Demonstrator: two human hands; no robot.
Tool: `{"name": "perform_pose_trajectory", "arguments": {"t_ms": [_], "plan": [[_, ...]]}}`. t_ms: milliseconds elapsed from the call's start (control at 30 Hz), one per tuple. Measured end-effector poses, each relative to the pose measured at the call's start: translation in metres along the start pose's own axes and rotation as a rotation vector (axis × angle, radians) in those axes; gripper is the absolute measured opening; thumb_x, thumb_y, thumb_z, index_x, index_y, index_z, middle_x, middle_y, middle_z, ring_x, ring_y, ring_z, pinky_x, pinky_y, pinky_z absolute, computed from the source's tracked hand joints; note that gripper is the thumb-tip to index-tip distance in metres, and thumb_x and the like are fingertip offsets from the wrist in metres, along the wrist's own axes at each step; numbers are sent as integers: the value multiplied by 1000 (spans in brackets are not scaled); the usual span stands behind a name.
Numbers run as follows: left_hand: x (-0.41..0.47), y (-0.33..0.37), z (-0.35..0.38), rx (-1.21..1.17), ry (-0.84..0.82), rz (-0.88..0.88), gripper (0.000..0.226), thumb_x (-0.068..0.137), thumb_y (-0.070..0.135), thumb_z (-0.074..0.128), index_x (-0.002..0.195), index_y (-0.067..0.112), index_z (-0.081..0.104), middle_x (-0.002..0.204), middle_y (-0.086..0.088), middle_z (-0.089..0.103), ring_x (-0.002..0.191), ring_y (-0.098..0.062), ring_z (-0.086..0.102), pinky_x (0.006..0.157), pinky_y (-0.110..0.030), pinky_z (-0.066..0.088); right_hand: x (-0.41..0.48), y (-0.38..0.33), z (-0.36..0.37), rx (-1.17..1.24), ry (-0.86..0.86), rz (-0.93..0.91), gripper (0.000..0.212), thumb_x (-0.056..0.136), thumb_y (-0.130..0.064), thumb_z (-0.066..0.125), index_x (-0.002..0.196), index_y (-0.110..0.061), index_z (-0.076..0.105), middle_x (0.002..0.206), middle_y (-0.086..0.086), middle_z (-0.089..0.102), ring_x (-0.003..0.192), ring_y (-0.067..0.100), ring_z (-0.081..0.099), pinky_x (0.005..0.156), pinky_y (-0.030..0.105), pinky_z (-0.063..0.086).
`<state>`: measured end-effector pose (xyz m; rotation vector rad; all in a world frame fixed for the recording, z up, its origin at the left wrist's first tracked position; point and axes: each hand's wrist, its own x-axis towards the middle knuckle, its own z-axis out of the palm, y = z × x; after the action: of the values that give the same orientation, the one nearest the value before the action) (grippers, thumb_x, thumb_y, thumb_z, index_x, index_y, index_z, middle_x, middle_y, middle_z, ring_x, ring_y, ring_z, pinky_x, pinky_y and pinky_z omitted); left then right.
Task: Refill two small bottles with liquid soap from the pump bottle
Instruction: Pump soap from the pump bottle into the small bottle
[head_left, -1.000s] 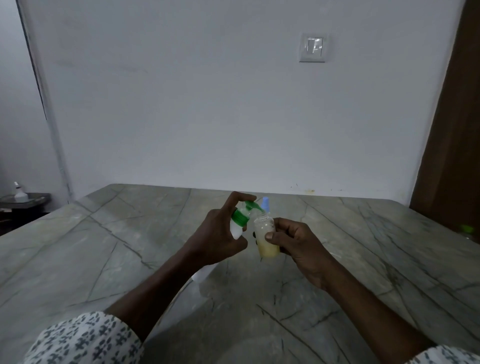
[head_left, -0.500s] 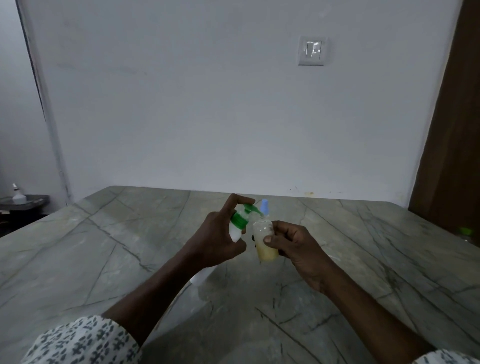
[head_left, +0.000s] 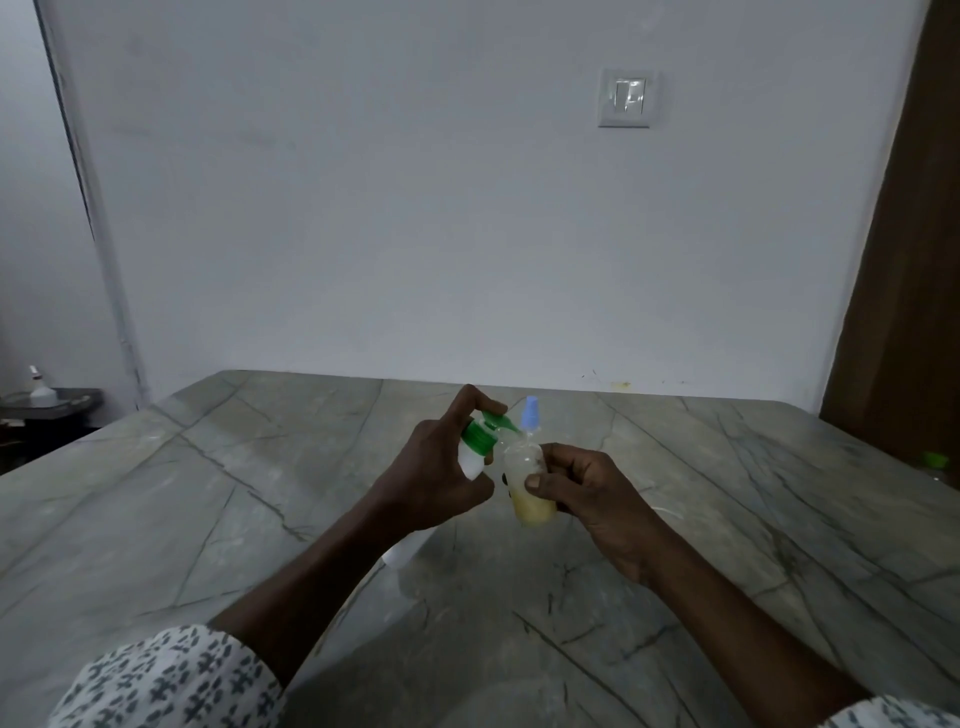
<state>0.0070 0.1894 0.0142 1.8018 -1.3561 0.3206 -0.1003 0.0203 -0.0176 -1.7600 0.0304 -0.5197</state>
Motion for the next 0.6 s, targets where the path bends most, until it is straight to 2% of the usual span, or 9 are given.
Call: {"name": "perform_pose_trajectory", "arguments": {"t_ms": [167,267,433,533,600], "plan": [[0,0,0,-3,-18,19,74,69,5,74,130,29,39,87,6,66,75,-6,61,63,-12,49,1,-1,-4,41,17,2,25,91,-8,63,113,-17,70,109,7,75,106,28,69,97,46,54],[0,0,0,-3,-13,28,76,68,5,73,131,29,38,86,6,66,74,-6,61,62,-14,50,1,-1,-4,49,24,3,26,91,-7,62,114,-16,70,110,7,75,105,26,69,97,46,54],[1,-2,1,2,-9,15,73,69,6,74,129,29,39,90,4,68,78,-4,62,65,-12,51,1,0,-4,32,22,5,28,91,-8,63,119,-12,68,111,8,74,106,26,69,98,46,53],[1,-2,1,7,5,15,66,70,5,76,122,27,42,95,2,67,84,-1,61,67,-8,49,0,0,-3,11,3,8,26,91,-8,62,114,-19,69,110,4,75,104,21,70,97,41,54],[0,-2,1,9,10,11,66,70,5,76,119,30,40,96,1,67,86,0,60,68,-7,48,-1,0,-2,9,-4,12,27,92,-9,63,117,-16,68,112,3,74,104,19,70,98,41,54]]}}
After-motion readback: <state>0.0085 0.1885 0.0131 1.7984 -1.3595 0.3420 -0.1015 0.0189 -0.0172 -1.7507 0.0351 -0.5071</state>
